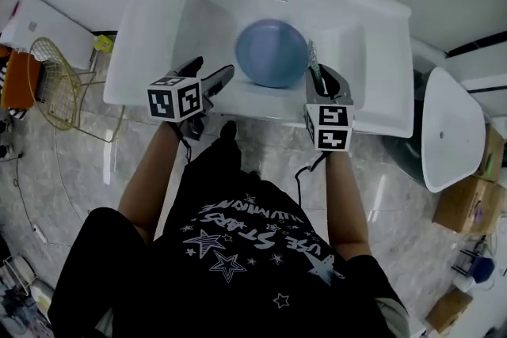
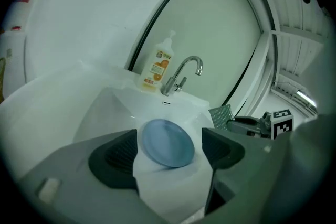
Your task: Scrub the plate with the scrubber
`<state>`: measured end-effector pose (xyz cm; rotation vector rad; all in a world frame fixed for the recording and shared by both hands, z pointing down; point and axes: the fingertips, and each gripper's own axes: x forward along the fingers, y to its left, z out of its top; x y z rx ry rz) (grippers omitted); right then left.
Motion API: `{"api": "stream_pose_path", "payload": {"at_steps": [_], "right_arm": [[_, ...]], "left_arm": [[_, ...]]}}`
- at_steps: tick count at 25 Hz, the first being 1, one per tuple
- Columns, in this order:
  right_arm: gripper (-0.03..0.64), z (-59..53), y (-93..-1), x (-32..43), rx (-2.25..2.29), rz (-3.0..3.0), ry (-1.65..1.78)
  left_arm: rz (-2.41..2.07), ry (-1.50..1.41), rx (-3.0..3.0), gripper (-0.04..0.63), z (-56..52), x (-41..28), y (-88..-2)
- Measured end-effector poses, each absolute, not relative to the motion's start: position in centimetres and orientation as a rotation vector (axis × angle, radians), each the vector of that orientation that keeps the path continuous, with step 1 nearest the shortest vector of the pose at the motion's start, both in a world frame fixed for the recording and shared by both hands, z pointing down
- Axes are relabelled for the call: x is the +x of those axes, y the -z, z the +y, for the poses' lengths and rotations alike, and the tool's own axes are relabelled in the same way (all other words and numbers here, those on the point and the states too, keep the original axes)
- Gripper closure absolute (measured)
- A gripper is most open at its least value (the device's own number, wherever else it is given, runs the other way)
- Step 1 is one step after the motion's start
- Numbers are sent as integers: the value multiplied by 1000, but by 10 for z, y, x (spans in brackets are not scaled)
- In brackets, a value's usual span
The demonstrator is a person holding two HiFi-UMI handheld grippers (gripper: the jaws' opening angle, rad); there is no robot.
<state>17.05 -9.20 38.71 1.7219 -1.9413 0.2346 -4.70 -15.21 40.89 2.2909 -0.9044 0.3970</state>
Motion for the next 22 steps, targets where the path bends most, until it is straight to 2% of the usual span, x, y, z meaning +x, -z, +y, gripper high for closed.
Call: {"api": "stream_pose_path", "payload": {"at_steps": [9,22], "right_arm": [[514,-178,-414,161,1666,-1830,-260],[512,-212,-489,155,1460,-1688,-334]], "left_arm": [[-681,-516,2186,231,-243,-9,-473],[-512,-704,1994,271,-251,24,-581]]}}
